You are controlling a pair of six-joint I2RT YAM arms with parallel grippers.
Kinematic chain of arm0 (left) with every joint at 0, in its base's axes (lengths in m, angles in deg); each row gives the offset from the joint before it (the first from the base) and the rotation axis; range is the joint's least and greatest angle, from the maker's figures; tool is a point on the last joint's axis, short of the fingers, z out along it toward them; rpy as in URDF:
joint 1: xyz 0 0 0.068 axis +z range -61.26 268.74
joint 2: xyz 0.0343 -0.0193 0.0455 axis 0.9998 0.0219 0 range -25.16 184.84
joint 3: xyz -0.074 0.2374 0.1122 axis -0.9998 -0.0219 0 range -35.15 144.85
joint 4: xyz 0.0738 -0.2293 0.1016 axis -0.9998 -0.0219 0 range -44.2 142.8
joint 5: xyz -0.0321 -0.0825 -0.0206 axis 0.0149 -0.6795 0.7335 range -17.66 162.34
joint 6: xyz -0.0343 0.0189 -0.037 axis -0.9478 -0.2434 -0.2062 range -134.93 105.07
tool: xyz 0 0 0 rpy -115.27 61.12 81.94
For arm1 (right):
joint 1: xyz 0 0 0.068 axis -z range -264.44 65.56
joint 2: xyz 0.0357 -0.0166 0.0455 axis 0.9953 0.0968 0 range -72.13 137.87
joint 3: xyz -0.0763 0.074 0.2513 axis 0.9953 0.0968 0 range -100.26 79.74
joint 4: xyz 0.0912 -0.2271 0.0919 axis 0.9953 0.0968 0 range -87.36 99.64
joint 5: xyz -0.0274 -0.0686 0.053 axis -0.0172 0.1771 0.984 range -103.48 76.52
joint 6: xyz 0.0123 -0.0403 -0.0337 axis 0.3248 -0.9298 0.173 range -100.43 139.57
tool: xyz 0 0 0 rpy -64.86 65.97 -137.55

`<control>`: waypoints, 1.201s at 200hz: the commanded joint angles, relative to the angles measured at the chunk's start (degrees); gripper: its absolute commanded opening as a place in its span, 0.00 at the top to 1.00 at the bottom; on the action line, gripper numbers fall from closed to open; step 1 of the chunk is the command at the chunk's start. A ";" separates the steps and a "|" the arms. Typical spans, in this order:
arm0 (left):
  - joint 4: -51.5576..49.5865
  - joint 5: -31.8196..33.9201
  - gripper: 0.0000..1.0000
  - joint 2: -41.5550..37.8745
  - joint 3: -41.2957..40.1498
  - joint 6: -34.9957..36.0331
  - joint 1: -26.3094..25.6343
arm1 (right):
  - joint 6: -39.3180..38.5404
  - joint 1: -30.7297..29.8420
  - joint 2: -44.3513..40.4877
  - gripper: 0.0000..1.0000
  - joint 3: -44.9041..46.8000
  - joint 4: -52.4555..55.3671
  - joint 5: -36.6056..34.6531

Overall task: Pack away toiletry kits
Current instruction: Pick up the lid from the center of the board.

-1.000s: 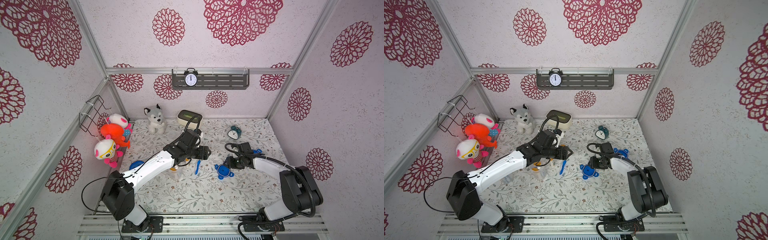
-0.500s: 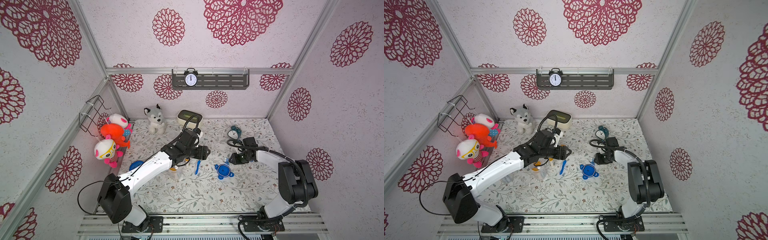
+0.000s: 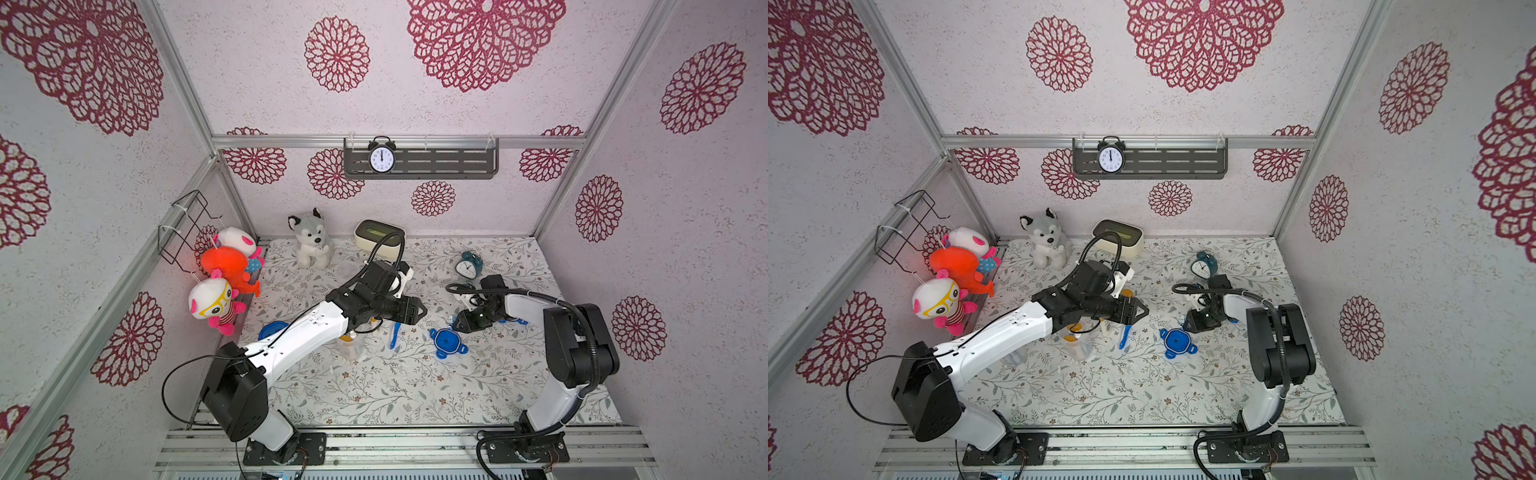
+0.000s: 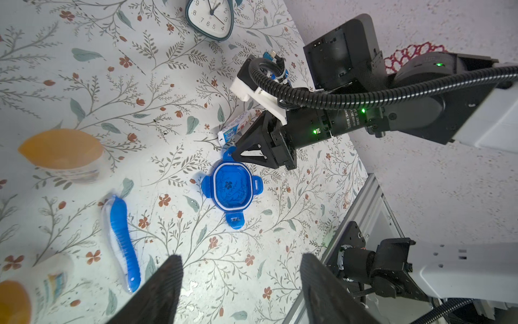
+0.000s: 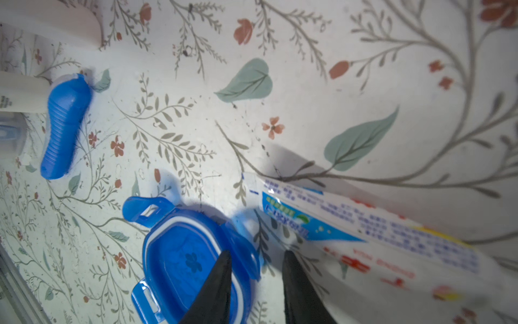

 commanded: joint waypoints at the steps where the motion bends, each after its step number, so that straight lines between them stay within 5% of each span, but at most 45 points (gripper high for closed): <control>1: -0.22 -1.28 0.30 0.75 1.50 1.04 0.10 | -2.48 0.20 0.90 0.69 -1.67 0.96 3.20; 75: -0.19 -0.22 0.30 -0.02 0.99 0.86 1.06 | -3.56 0.16 -0.39 0.87 -0.76 0.49 3.94; 134: 1.93 4.83 0.28 -6.57 -1.39 4.53 5.06 | 1.59 -0.16 -20.41 1.00 -0.41 -2.30 4.57; 177: 11.94 8.07 0.21 -13.31 -7.40 15.39 8.69 | 5.31 -0.66 -31.58 1.00 -0.94 -16.23 16.87; 205: 22.72 3.03 0.18 -18.85 -13.41 25.16 9.50 | 5.92 -2.27 -30.67 1.00 -4.76 -21.62 26.18; 240: 37.43 3.17 0.01 -24.64 -22.38 29.96 9.96 | 4.81 -4.44 -27.13 1.00 -8.89 -24.25 35.73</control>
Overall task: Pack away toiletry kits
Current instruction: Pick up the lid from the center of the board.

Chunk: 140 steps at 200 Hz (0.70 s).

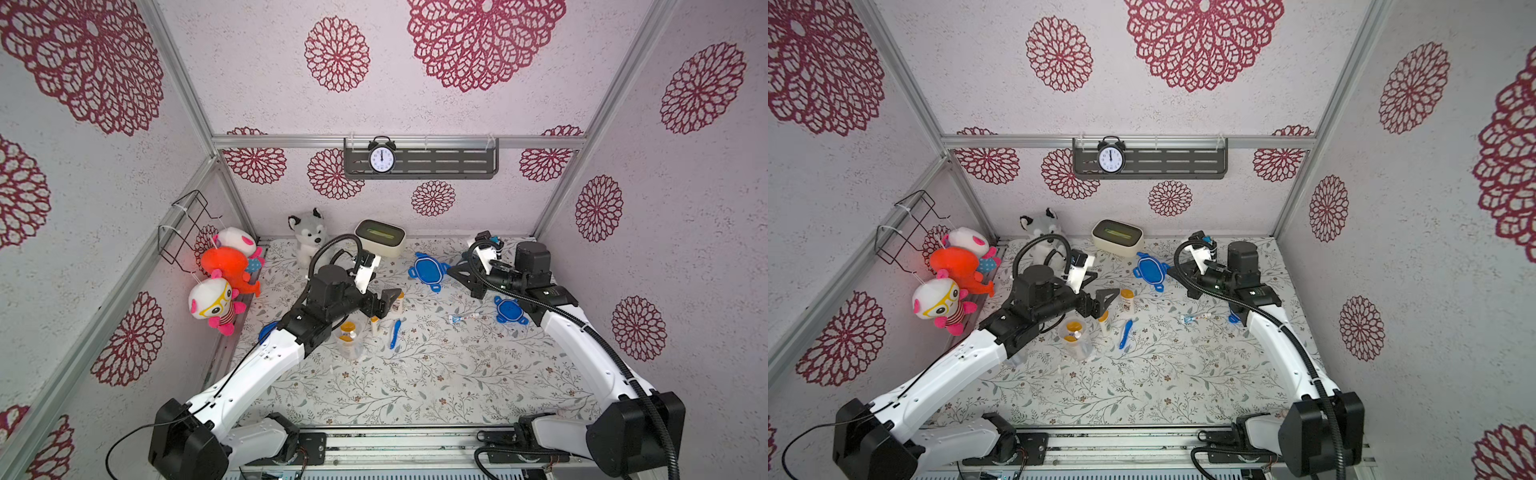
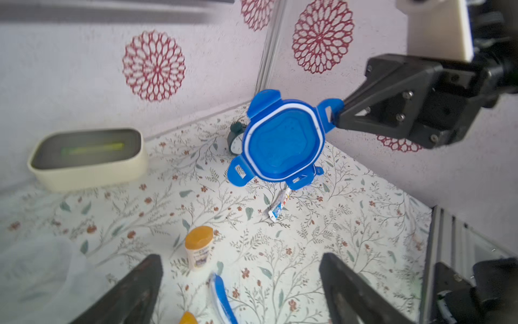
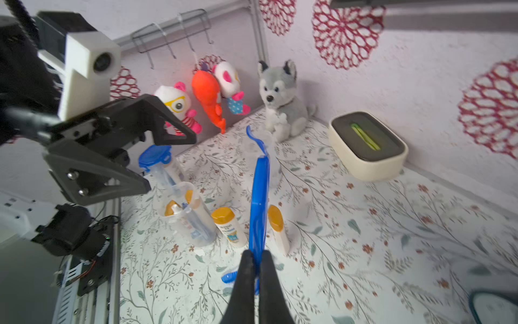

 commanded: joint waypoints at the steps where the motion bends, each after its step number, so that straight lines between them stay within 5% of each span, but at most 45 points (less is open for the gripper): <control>1: 13.54 -0.91 0.01 -2.78 -3.57 7.47 0.59 | 0.24 -1.08 1.57 1.00 -3.01 -5.26 11.16; 54: 13.36 -13.96 0.10 -2.22 -2.48 7.93 5.81 | 0.15 -3.19 4.35 1.00 -5.42 -9.12 20.94; 113: 10.91 -26.90 0.23 1.73 1.11 7.97 8.40 | -1.52 -4.56 5.31 1.00 -6.31 -9.32 24.04; 140: 10.68 -30.86 0.39 4.37 3.27 6.96 8.57 | -1.78 -4.87 6.15 1.00 -6.81 -9.19 24.57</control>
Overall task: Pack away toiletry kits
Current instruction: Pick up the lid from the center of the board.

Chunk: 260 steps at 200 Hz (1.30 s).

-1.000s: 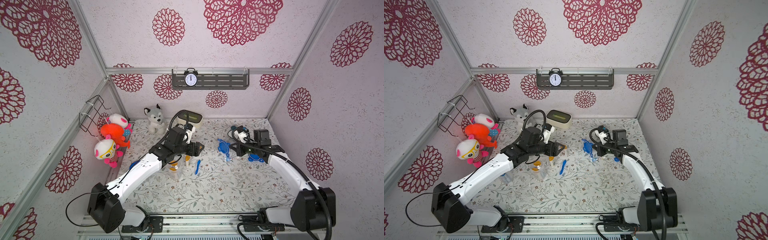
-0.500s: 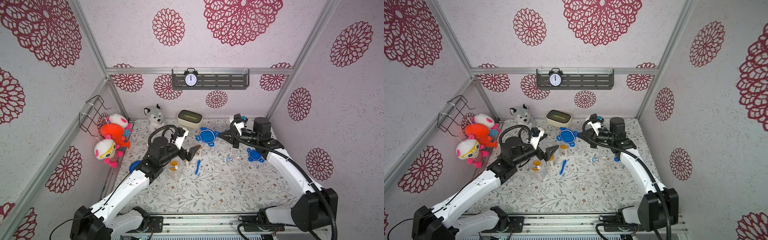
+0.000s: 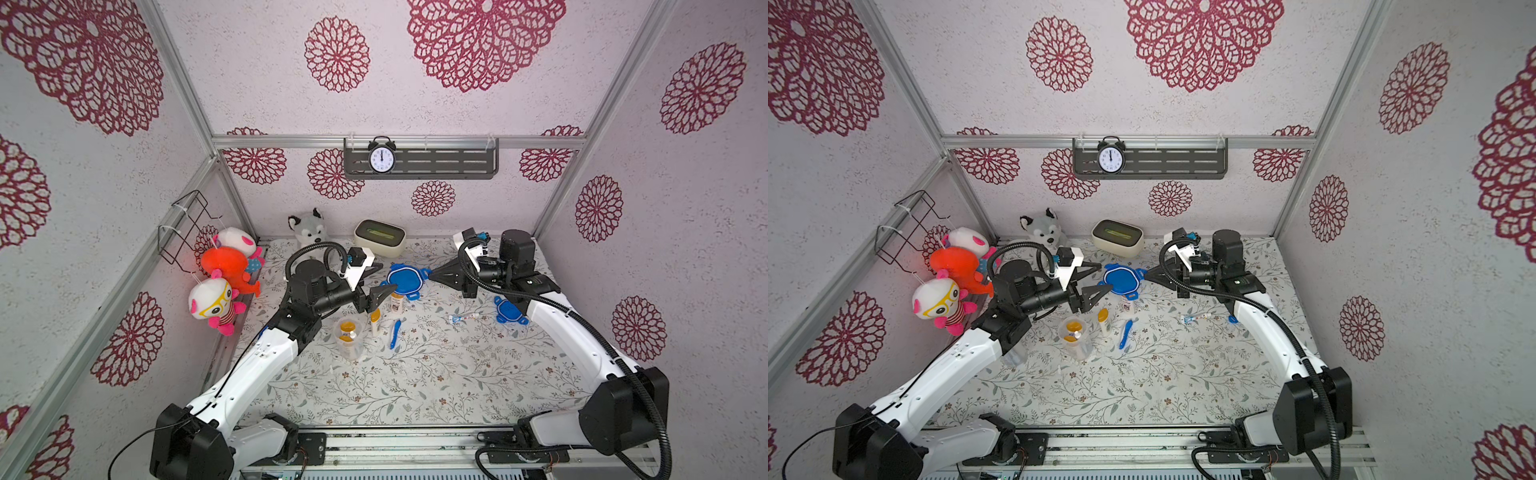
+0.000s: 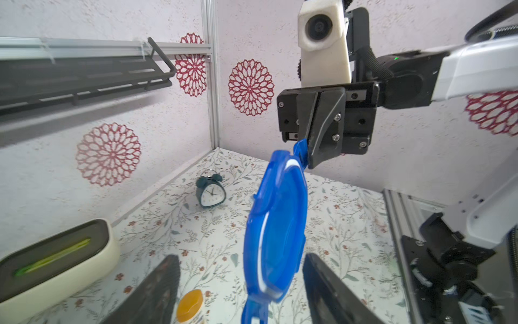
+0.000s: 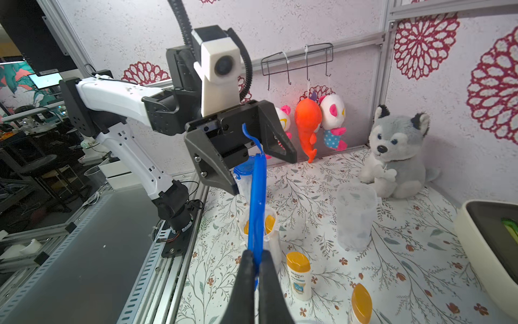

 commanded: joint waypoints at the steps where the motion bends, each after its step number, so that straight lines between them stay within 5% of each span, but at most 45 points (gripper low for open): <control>1: -0.11 -6.56 0.40 2.06 2.34 0.25 0.54 | -1.61 -0.39 0.52 1.00 -2.09 -1.98 3.58; 27: -3.10 -8.12 0.68 4.08 5.18 0.70 0.78 | -1.83 -0.50 0.97 0.99 -2.42 -2.02 3.23; 45: -3.77 -7.38 0.90 4.58 5.89 2.10 0.80 | -1.30 -0.31 1.16 0.81 -2.43 -1.71 -0.81; 59: -5.08 -6.46 1.00 4.69 6.44 5.38 0.78 | 4.51 -0.31 0.98 0.52 -2.35 -3.42 -11.12; 91: -4.79 9.08 1.00 5.47 7.26 14.01 -0.41 | 30.53 0.36 -2.49 0.40 2.17 -12.11 -32.14; 127: 3.58 23.94 1.00 8.53 5.70 27.54 -3.17 | 54.52 1.02 -6.86 0.35 7.20 -18.50 -36.60; 185: 11.73 21.89 1.00 11.12 3.00 47.27 -4.99 | 70.76 0.91 -3.08 0.33 7.38 -23.41 -30.96; 260: 17.17 20.02 1.00 12.22 0.32 59.96 -6.69 | 79.63 -1.54 1.02 0.34 8.16 -28.55 -30.56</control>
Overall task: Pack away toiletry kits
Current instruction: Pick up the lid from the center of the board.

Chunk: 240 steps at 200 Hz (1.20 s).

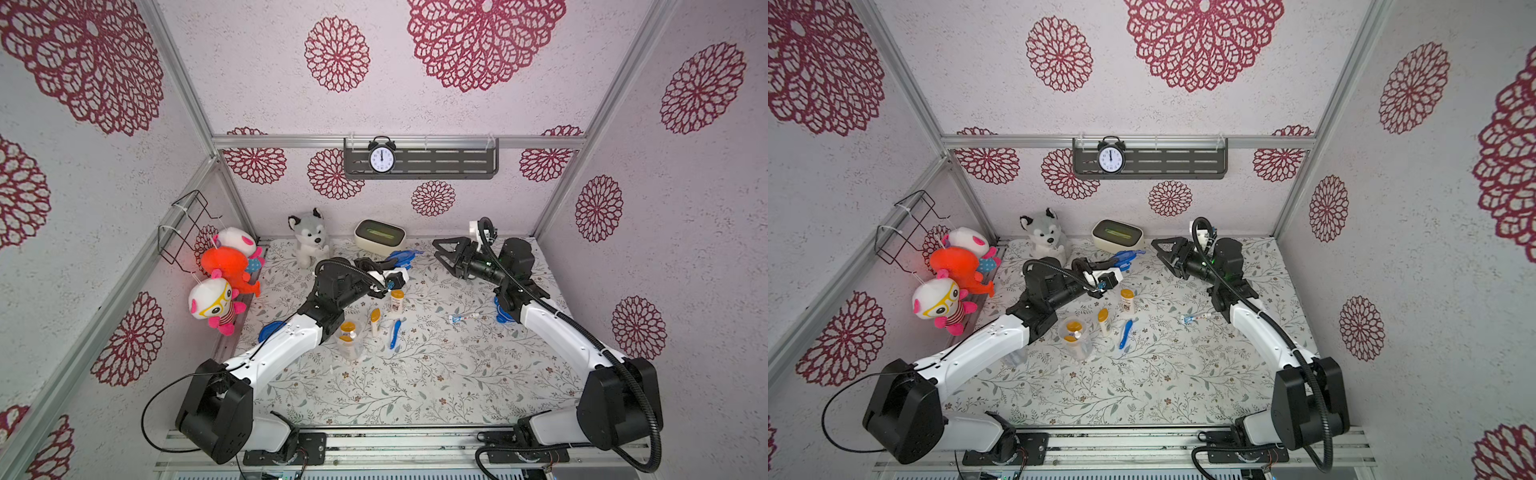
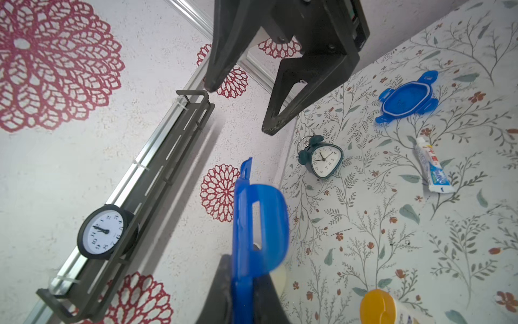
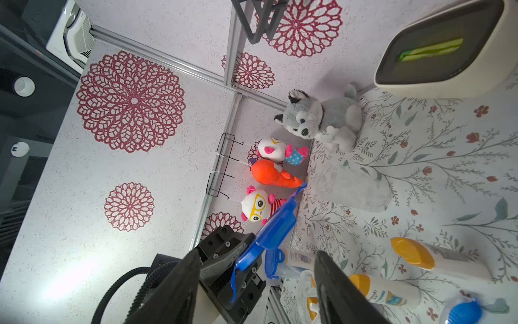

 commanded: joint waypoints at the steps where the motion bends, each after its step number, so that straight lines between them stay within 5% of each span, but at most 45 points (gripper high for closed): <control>1: 4.76 -1.28 1.00 0.97 -0.75 6.50 -0.37 | 4.25 -1.28 -0.22 0.35 -0.05 -4.49 0.28; 45: 7.30 -5.01 1.00 1.16 -2.59 14.04 -0.42 | 7.11 -3.13 2.10 0.37 -0.53 -6.12 1.08; 86: 9.83 -6.56 1.00 1.39 -3.30 17.30 -0.59 | 9.43 -4.42 3.69 0.51 -1.10 -8.07 1.96; 173: 17.96 -8.01 0.93 3.09 -5.70 17.22 -0.67 | 13.79 -4.85 4.61 0.78 -0.27 -13.44 3.20; 216: 18.31 -8.74 0.93 3.26 -5.52 17.45 -0.68 | 12.68 -4.97 4.55 0.79 -0.53 -11.60 3.68; 240: 17.48 -8.74 0.91 3.26 -5.34 17.78 -0.68 | 11.66 -4.99 4.50 0.88 -0.62 -10.48 3.97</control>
